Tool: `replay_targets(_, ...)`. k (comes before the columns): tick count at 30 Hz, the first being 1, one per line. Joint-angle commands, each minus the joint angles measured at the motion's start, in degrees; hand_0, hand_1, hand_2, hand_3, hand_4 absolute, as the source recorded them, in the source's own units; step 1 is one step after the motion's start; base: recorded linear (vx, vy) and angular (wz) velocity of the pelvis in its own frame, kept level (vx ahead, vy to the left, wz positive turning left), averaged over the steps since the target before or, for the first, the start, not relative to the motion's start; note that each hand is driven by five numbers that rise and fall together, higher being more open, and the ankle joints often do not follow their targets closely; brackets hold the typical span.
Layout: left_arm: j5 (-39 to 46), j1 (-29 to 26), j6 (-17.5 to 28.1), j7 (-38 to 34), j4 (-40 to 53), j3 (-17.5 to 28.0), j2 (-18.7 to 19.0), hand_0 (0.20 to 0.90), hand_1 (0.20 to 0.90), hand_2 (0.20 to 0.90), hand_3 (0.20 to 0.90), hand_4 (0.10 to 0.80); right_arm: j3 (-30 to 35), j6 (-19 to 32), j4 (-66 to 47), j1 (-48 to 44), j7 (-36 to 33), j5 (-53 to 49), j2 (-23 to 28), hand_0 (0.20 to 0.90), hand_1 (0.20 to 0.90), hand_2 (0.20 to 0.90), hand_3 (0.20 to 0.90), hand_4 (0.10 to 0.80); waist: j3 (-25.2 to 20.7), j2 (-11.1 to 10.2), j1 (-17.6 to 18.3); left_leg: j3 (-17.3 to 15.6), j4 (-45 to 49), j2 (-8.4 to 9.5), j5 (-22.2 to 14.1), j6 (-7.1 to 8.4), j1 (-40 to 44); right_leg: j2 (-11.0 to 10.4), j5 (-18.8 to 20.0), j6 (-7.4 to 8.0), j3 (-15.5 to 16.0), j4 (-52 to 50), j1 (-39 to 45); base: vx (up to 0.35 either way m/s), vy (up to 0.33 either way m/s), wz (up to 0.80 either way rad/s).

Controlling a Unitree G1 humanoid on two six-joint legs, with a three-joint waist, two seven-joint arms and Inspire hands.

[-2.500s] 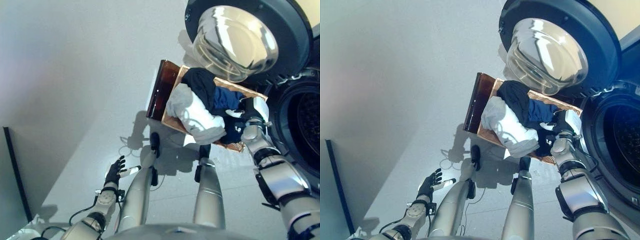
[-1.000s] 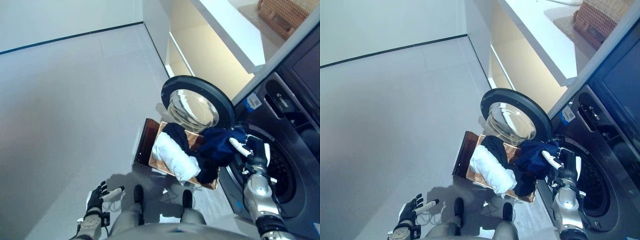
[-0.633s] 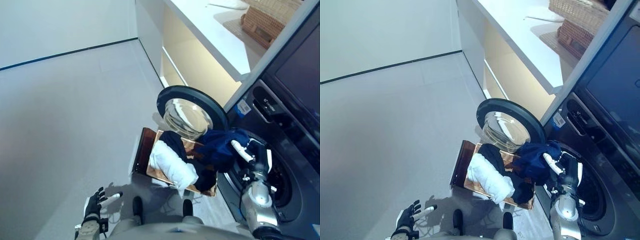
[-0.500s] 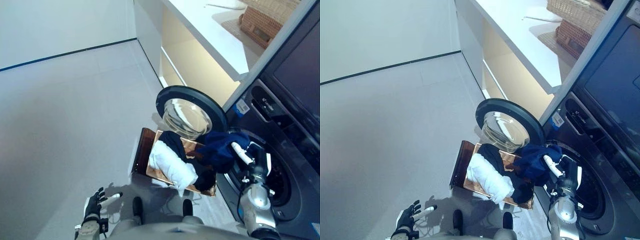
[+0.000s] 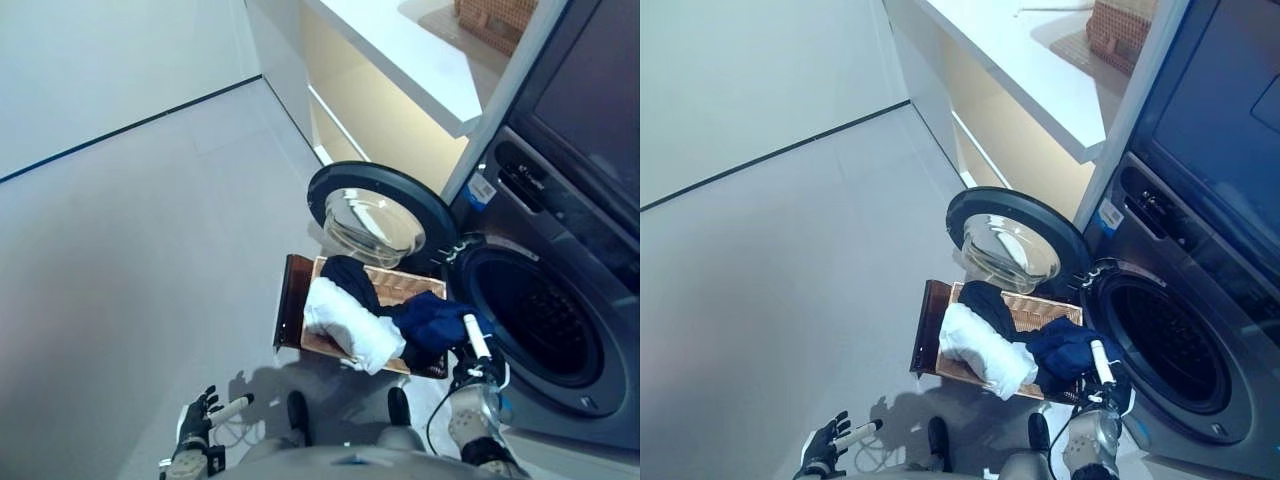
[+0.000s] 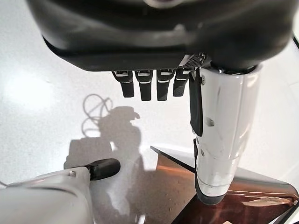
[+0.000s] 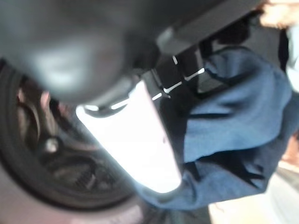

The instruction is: Pick up the clothes and place them into the washing machine

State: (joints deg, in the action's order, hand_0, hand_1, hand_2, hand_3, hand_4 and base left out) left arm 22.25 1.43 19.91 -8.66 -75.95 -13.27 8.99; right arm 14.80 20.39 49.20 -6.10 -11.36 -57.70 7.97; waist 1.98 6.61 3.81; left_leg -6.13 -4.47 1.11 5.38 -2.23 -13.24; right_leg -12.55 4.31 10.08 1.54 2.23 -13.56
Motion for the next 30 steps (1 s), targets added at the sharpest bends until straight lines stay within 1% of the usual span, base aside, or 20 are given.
replay_targets(1, 1.0, -3.5, 0.8, -0.4, -1.0, -1.9, 1.1, 0.9, 0.9, 0.9, 0.9, 0.8, 4.2, 7.2, 0.7, -11.1, -0.5, -6.1, 4.9, 0.2, 0.2, 0.2, 0.2, 0.3, 2.1, -0.6, -1.6, 1.8, 7.3, 0.06, -5.8, 3.42, -2.8, -0.5, 2.2, -2.96, -1.1, -1.8, -4.4, -0.011, -0.021, -0.03)
replay_targets(5, 1.4, -4.0, 0.8, -0.2, -0.3, -4.2, 0.5, 0.9, 0.9, 0.9, 0.9, 0.8, 7.4, 7.8, 5.8, -18.0, -2.6, -8.8, 9.7, 0.2, 0.2, 0.2, 0.2, 0.3, 2.8, 1.3, -2.2, 1.7, 6.1, 0.13, -4.8, 3.69, -3.9, -0.5, 2.5, -3.24, -1.5, -2.0, -6.1, 0.005, -0.033, -0.01)
replay_targets(8, 1.5, -4.0, 0.8, 0.0, 0.3, -5.5, 0.1, 0.9, 0.9, 0.9, 0.9, 0.8, 9.7, 8.8, 9.1, -22.0, -3.7, -10.9, 13.4, 0.2, 0.2, 0.2, 0.2, 0.3, 2.9, 2.2, -2.7, 1.7, 5.0, 0.01, -4.0, 4.03, -4.4, -0.2, 2.5, -3.45, -1.5, -1.8, -6.9, 0.02, -0.058, 0.0)
replay_targets(12, 1.7, -4.0, 0.5, 0.0, 0.6, -7.8, -0.4, 0.9, 0.9, 0.9, 0.9, 0.8, 14.0, 11.8, 12.7, -28.0, -6.9, -14.6, 19.5, 0.2, 0.2, 0.2, 0.2, 0.3, 3.0, 3.9, -3.1, 1.7, 3.6, -0.07, -3.2, 4.28, -5.3, 0.2, 2.5, -3.71, -2.0, -1.7, -8.5, 0.022, -0.045, -0.02)
replay_targets(17, 1.2, -4.0, 0.0, -0.3, 0.6, -9.5, -0.8, 0.9, 0.9, 0.9, 0.9, 0.8, 16.7, 13.0, 15.9, -30.8, -11.5, -14.4, 25.5, 0.2, 0.2, 0.2, 0.2, 0.3, 2.7, 5.4, -3.1, 1.5, 3.0, 0.03, -2.7, 4.63, -5.8, 0.3, 2.5, -3.75, -2.6, -1.7, -9.6, 0.007, -0.006, -0.01)
replay_targets(20, 0.9, -3.8, 0.0, -0.7, 1.1, -10.1, -0.8, 0.9, 0.9, 0.9, 0.9, 0.8, 17.5, 12.8, 17.8, -32.4, -14.3, -12.4, 31.0, 0.2, 0.2, 0.2, 0.2, 0.3, 2.7, 6.5, -3.2, 1.5, 2.6, 0.34, -2.5, 4.85, -6.1, 0.2, 2.3, -3.79, -2.9, -2.1, -10.5, 0.0, 0.0, 0.0)
replay_targets(21, 0.5, -3.9, 0.0, -0.8, 1.3, -10.0, -0.6, 0.9, 0.9, 0.9, 0.9, 0.8, 17.7, 12.1, 18.5, -32.9, -14.9, -11.3, 33.7, 0.2, 0.2, 0.2, 0.2, 0.3, 2.8, 6.9, -3.2, 1.4, 2.6, 0.45, -2.4, 4.93, -6.3, 0.1, 2.3, -3.8, -3.0, -2.5, -10.9, 0.0, 0.0, 0.0)
replay_targets(25, 0.0, -4.4, 0.6, -1.4, 2.4, -10.8, 0.0, 0.9, 0.9, 0.9, 0.9, 0.8, 14.5, 10.2, 19.0, -36.4, -16.7, -5.2, 41.0, 0.2, 0.2, 0.2, 0.2, 0.3, 4.3, 8.8, -3.4, 1.1, 2.6, 1.05, -1.8, 5.07, -7.9, -0.2, 1.9, -4.07, -4.1, -4.6, -14.0, -0.058, 0.006, 0.03)
replay_targets(26, -0.2, -4.5, 1.0, -1.7, 2.6, -11.4, 0.2, 0.9, 0.9, 0.9, 0.9, 0.8, 11.8, 9.3, 19.4, -37.9, -17.8, -1.6, 42.7, 0.2, 0.2, 0.2, 0.2, 0.3, 5.0, 9.3, -3.6, 1.0, 2.5, 1.2, -1.8, 5.1, -8.4, -0.1, 1.4, -4.13, -4.6, -5.7, -15.4, -0.098, 0.0, -0.03)
replay_targets(30, -0.9, -5.3, 1.6, -2.1, 3.1, -12.5, 0.5, 0.9, 0.9, 0.9, 0.9, 0.8, 6.5, 7.6, 19.7, -43.0, -19.0, 4.4, 47.6, 0.2, 0.2, 0.2, 0.2, 0.3, 6.7, 10.5, -3.7, 0.0, 2.0, 1.05, -0.6, 5.23, -11.0, 0.5, 1.5, -4.58, -6.3, -7.8, -20.3, -0.067, -0.019, -0.11)
